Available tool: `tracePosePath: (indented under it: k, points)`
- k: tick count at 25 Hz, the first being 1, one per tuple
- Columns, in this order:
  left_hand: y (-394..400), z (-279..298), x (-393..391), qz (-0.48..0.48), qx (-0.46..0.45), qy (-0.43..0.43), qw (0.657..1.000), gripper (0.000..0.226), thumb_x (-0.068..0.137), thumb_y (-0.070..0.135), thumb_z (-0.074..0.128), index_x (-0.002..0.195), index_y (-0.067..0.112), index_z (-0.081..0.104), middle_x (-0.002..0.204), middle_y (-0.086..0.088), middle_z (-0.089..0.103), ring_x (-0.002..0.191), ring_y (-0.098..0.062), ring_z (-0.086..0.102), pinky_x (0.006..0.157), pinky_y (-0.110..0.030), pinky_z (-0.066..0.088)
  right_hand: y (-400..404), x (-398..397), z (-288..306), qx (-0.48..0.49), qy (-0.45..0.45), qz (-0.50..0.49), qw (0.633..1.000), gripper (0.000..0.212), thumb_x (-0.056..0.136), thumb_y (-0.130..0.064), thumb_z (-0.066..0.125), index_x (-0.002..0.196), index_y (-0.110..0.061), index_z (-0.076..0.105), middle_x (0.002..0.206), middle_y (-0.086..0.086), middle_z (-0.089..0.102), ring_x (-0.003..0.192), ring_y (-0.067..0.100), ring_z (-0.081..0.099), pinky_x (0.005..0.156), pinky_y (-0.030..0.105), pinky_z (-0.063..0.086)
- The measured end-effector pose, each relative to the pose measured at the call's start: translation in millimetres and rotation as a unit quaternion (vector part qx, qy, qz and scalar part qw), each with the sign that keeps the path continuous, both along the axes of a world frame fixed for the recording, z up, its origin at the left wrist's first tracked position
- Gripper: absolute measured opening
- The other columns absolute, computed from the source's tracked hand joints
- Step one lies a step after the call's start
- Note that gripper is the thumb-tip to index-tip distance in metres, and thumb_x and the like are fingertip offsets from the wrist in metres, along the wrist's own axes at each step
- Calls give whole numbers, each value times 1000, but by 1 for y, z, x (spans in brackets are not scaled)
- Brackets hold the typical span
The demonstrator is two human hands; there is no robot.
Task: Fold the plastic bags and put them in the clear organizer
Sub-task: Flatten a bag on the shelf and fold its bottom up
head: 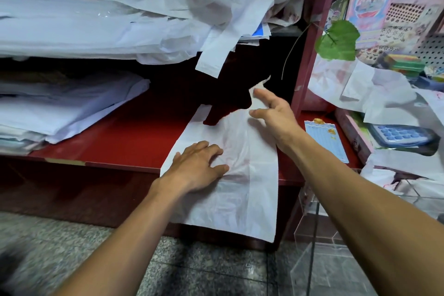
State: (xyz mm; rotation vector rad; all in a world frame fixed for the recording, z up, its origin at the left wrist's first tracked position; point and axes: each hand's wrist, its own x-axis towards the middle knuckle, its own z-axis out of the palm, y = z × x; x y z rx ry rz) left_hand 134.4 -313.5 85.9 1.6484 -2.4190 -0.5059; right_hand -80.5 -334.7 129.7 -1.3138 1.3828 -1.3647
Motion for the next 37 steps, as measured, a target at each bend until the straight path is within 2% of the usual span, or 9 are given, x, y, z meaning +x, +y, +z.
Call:
tracePosePath:
  k: [6, 11, 13, 16, 20, 26, 31, 34, 37]
  points:
    - [13, 3, -9, 29, 27, -79, 996, 57, 100, 59, 31, 153, 41, 20, 165, 2, 6, 152, -24, 1, 121, -53, 5, 23, -1, -24, -51, 318, -142, 936, 55, 83, 5, 50, 137, -10, 52, 153, 6, 36, 133, 27, 41, 108, 31, 33]
    - [2, -1, -34, 97, 17, -115, 988, 58, 101, 57, 15, 156, 37, 8, 166, -4, 0, 151, -32, -2, 116, -60, 5, 67, -8, -29, -132, 488, 23, 863, 21, 93, -26, 49, 105, -19, 65, 99, -1, 71, 86, 24, 65, 75, 37, 51]
    - [-4, -2, -36, 101, 32, -99, 989, 57, 102, 54, 14, 156, 36, 8, 165, -4, -1, 151, -32, -4, 116, -60, 3, 82, -19, -30, -89, 544, 118, 826, 41, 90, -53, 43, 111, -25, 64, 108, -5, 69, 97, 21, 62, 82, 38, 50]
    - [0, -4, -23, 112, -51, -56, 991, 47, 105, 38, 26, 151, 30, 27, 162, -5, 15, 149, -29, 11, 117, -59, 6, 94, -33, -33, -1, 643, 208, 737, 86, 83, -67, 54, 153, -24, 29, 161, -2, 26, 145, 20, 28, 118, 38, 23]
    - [15, 0, 30, 56, -180, 68, 980, 31, 92, 11, 55, 120, 22, 61, 120, 2, 60, 110, -22, 51, 97, -43, 42, 101, -30, -43, -12, 730, 172, 662, 98, 90, -22, 62, 156, -20, -9, 165, 3, -9, 152, 23, 1, 121, 37, 7]
    - [27, -12, 89, -75, -66, 35, 994, 76, 72, 5, 74, 138, 33, 49, 144, 17, 42, 136, -5, 34, 112, -29, 30, 93, -35, -32, -88, 548, 157, 817, 41, 89, -29, 64, 129, -21, 61, 130, 0, 64, 121, 26, 58, 98, 41, 47]
    - [30, -14, 83, -16, -74, 217, 973, 31, 87, 22, 74, 110, 39, 61, 111, 23, 64, 105, 2, 59, 90, -30, 48, 87, -44, -29, -10, 349, 73, 934, 22, 92, -21, 63, 110, -29, 72, 105, -13, 72, 94, 6, 66, 82, 23, 49]
    - [23, -10, 76, 61, -50, 316, 945, 12, 91, 22, 70, 96, 32, 74, 100, 17, 73, 102, -1, 65, 93, -30, 49, 82, -44, -31, 28, 282, 41, 958, 19, 93, -20, 61, 83, -33, 72, 74, -18, 69, 72, 2, 62, 66, 22, 47]
    - [19, -7, 69, 147, -75, 350, 922, 10, 89, 18, 69, 85, 25, 75, 86, 10, 75, 88, -9, 69, 85, -32, 50, 76, -39, -35, 47, 223, -4, 974, 13, 94, -25, 62, 90, -29, 73, 85, -17, 71, 83, 5, 66, 75, 28, 53]
